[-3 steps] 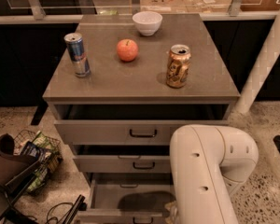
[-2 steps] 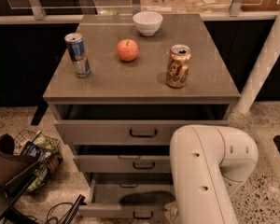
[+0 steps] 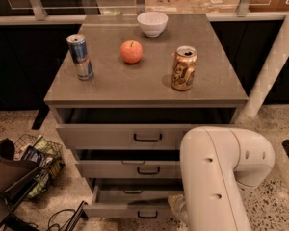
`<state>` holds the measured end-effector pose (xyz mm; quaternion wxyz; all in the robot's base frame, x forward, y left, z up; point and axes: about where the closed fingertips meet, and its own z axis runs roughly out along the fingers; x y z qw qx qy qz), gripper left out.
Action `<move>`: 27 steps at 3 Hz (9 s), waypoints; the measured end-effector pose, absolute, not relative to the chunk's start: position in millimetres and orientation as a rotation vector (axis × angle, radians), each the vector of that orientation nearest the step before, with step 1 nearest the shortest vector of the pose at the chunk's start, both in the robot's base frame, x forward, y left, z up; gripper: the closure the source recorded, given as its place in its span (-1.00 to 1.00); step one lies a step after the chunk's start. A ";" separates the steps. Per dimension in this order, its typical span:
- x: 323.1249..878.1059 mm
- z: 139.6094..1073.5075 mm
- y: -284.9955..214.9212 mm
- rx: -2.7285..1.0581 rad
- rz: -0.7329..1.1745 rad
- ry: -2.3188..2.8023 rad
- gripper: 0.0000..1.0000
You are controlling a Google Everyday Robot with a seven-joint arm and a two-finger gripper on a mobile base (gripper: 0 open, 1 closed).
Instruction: Close bottom drawer
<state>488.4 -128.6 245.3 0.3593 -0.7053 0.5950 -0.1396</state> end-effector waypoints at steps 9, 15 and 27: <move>369.6 230.8 -176.1 -1.841 -0.104 1.869 1.00; 428.0 156.2 -128.6 -1.925 -0.331 1.773 1.00; 453.5 158.3 -110.6 -1.885 -0.361 1.638 1.00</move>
Offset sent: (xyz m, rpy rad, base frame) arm 0.0253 -0.0098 0.0267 0.1117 -0.0424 0.0260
